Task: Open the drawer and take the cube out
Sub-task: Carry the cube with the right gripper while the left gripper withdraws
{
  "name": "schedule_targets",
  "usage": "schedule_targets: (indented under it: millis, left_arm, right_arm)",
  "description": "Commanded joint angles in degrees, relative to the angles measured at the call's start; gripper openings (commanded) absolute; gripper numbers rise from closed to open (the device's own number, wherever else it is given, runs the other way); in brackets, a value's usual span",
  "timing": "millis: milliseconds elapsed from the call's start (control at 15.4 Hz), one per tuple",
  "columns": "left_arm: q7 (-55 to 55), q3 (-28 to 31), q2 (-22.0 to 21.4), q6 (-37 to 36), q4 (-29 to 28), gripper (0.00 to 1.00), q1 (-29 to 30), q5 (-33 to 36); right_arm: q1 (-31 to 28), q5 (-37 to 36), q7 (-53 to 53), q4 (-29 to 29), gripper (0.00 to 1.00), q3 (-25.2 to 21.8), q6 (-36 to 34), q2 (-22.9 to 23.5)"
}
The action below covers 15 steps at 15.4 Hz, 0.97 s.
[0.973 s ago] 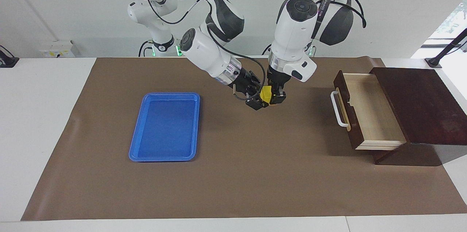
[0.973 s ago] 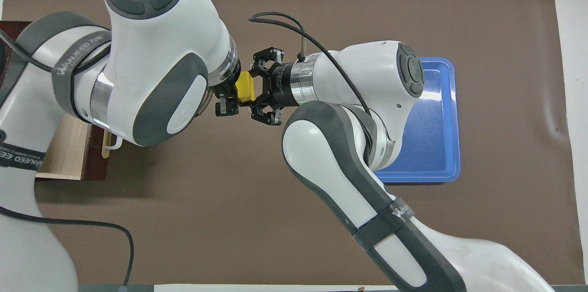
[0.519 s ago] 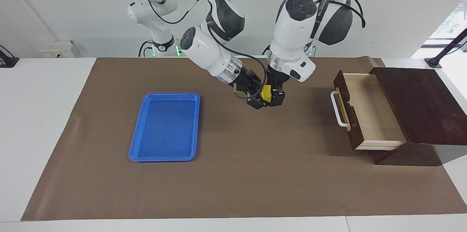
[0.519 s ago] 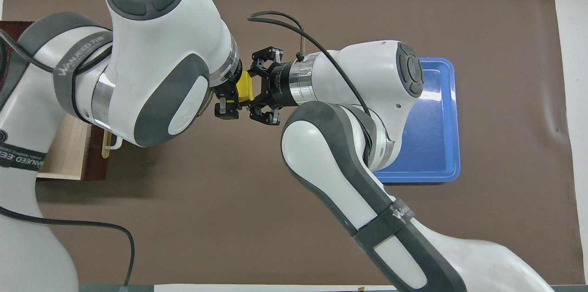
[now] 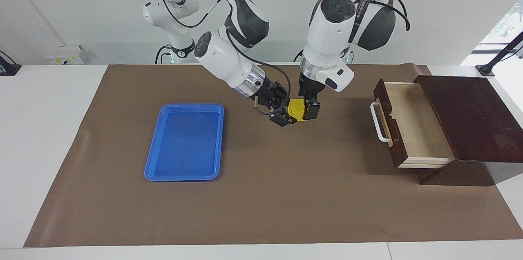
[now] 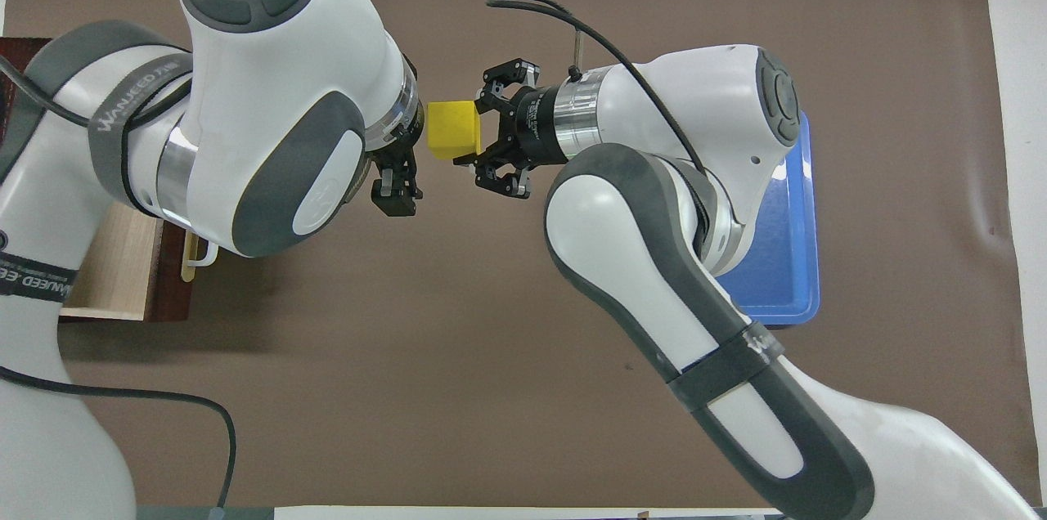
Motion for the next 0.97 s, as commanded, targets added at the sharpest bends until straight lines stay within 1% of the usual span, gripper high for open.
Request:
schedule_targets:
  millis: [0,195,324,454,584,713,908]
  left_arm:
    - [3.9,0.3,-3.8,1.5,-6.9,1.00,2.5,-0.2]
    - [7.8,0.3,-7.4,9.6,-16.2,1.00,5.1,-0.2]
    - [11.3,0.3,-9.1,12.0,-20.4,1.00,7.6,-0.1]
    - [15.2,0.3,-9.9,12.4,-22.7,1.00,10.6,-0.1]
    - [18.6,0.3,-10.7,14.0,-24.9,1.00,12.9,-0.1]
    - [21.3,0.3,-11.1,14.5,-26.0,1.00,15.0,-0.1]
    - [24.5,0.3,-11.1,14.9,-26.3,1.00,18.2,-0.1]
  right_arm:
    - [-4.1,-1.4,0.5,1.4,0.00,0.3,-3.1,0.9]
    - [-10.0,-1.3,-4.3,0.4,0.00,0.3,-6.0,0.9]
    - [-14.8,-1.2,-8.0,-0.7,0.00,0.4,-9.0,0.7]
    - [-19.3,-1.0,-12.7,-1.5,0.00,0.4,-11.9,0.7]
    - [-23.1,-0.9,-15.9,-1.6,0.00,0.4,-13.8,1.7]
    - [-24.8,-0.8,-19.4,-1.5,0.00,0.3,-14.2,3.4]
    - [-26.0,-0.8,-24.0,-1.5,0.00,0.3,-13.6,7.0]
